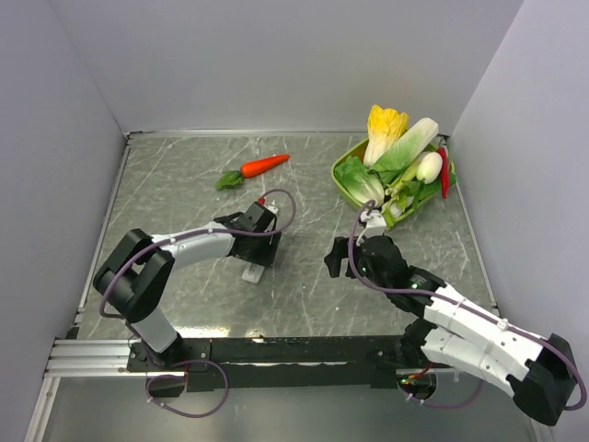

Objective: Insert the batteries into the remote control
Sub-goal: Adjust the remote control at the center of the board.

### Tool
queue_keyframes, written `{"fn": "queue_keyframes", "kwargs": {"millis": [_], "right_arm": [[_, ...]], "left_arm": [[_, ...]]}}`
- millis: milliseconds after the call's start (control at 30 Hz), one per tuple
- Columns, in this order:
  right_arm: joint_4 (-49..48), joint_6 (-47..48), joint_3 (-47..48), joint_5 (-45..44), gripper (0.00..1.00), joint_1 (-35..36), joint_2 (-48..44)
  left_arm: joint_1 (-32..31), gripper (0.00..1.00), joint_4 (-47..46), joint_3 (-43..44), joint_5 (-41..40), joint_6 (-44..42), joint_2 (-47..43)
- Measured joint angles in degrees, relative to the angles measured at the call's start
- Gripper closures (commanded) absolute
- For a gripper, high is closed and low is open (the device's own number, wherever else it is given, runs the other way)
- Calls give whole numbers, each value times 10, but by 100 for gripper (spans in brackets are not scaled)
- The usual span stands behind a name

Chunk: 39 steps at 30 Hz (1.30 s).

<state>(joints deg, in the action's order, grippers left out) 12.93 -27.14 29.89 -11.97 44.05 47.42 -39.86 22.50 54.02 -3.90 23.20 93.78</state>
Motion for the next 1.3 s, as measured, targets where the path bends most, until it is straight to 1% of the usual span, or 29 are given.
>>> {"fn": "queue_keyframes", "kwargs": {"millis": [100,133,200,300,333,367,433,500,533,633,700,800,867,900,933,1000,1133,1233,1300], "right_arm": [[14,-1,-13,-10,9,-2,-29],[18,-2,-14,-12,9,-2,-34],[26,-2,-16,-17,9,-2,-43],[33,0,-17,-21,9,-2,-49],[34,0,-17,-22,9,-2,-49],[37,1,-17,-22,9,-2,-48],[42,5,-17,-22,9,-3,-45],[48,10,-17,-21,9,-3,-37],[52,14,-16,-19,9,-3,-32],[70,24,-5,-15,10,-3,-13],[81,30,10,-8,10,-3,4],[91,39,43,15,11,-3,47],[96,43,63,24,10,2,75],[101,44,75,27,9,7,93],[109,45,89,32,9,13,113],[122,47,122,36,6,32,163],[151,49,196,35,1,85,266],[177,49,263,29,0,122,347],[192,48,295,25,0,137,382]], "left_arm": [[-18,35,9,9,2,-39,8],[-30,35,10,13,16,-48,8],[-72,35,11,25,43,-77,10],[-136,29,9,39,80,-122,10],[-149,24,8,40,90,-132,10],[-162,22,8,40,102,-141,10],[-174,15,8,40,111,-153,10],[-173,11,8,38,110,-151,7],[-171,11,7,35,109,-147,3],[-159,11,-6,8,101,-111,-31],[-139,12,-19,-26,102,-69,-78],[-80,13,-50,-88,108,9,-175],[-37,11,-61,-121,106,57,-230],[-17,7,-64,-136,102,83,-255],[1,5,-63,-152,95,112,-281],[14,1,-56,-172,82,152,-317],[42,1,-44,-210,55,217,-388],[73,1,-45,-238,40,252,-428],[87,1,-47,-256,36,272,-442]]}}
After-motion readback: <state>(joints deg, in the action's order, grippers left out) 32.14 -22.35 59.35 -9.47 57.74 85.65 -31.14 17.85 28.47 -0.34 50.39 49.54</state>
